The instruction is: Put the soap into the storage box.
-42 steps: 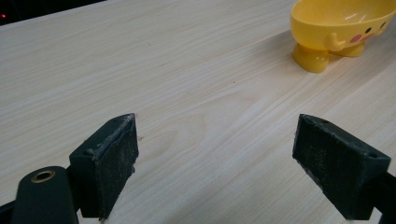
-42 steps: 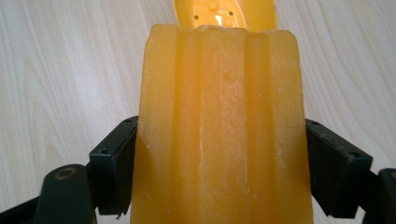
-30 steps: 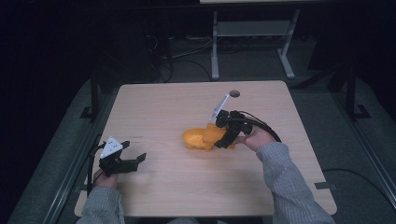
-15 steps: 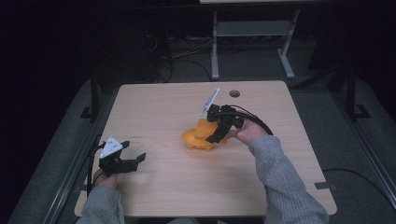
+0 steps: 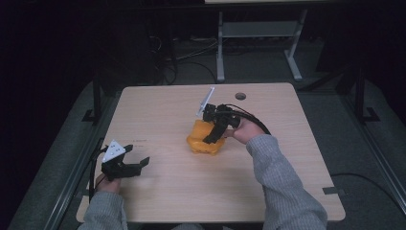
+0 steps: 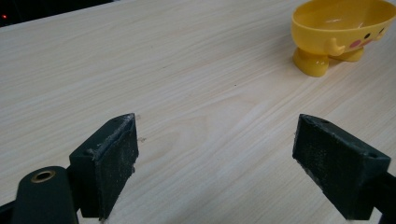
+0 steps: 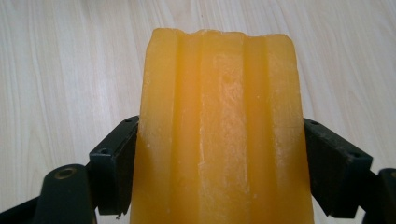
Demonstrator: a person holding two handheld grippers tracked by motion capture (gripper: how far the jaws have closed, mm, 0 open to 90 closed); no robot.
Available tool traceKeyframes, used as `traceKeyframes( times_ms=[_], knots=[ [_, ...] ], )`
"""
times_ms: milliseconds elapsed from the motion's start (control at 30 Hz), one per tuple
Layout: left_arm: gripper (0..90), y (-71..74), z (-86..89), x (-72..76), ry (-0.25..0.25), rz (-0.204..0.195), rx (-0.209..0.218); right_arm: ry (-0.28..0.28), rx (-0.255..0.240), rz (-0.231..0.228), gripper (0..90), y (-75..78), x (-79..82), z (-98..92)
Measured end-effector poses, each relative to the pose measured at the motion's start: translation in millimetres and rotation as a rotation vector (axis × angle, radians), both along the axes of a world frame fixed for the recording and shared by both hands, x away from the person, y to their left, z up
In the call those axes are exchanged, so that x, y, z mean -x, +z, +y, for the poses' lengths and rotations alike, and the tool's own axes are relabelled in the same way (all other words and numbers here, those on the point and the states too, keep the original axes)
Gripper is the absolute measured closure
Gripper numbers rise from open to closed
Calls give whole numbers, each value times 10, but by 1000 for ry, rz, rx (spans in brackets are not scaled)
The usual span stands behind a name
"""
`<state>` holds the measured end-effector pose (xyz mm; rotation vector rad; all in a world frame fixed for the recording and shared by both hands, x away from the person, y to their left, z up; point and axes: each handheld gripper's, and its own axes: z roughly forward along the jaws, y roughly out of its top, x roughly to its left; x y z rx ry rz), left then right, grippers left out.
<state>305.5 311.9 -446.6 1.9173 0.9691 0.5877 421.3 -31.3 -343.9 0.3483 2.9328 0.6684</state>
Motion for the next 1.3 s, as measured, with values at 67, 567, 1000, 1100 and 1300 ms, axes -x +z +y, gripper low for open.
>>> traceKeyframes(
  times_ms=[67, 567, 1000, 1100, 1300],
  knots=[
    [138, 0, 7, -2, 3, 2, 2, -2, 1, 0, 212, -27, -26, 22],
    [138, -1, 6, -6, 5, 1, 5, -10, -6, 58, 212, -321, -151, 69],
    [138, -6, 6, -9, 6, 1, 7, 26, -11, 62, 212, -341, -163, 154],
    [138, -5, 6, -7, 8, 1, 14, 29, 7, 66, 212, -363, -171, 170],
    [138, -3, 11, -7, 7, 0, 11, 42, 14, 64, 212, -385, -179, 173]
  ],
)
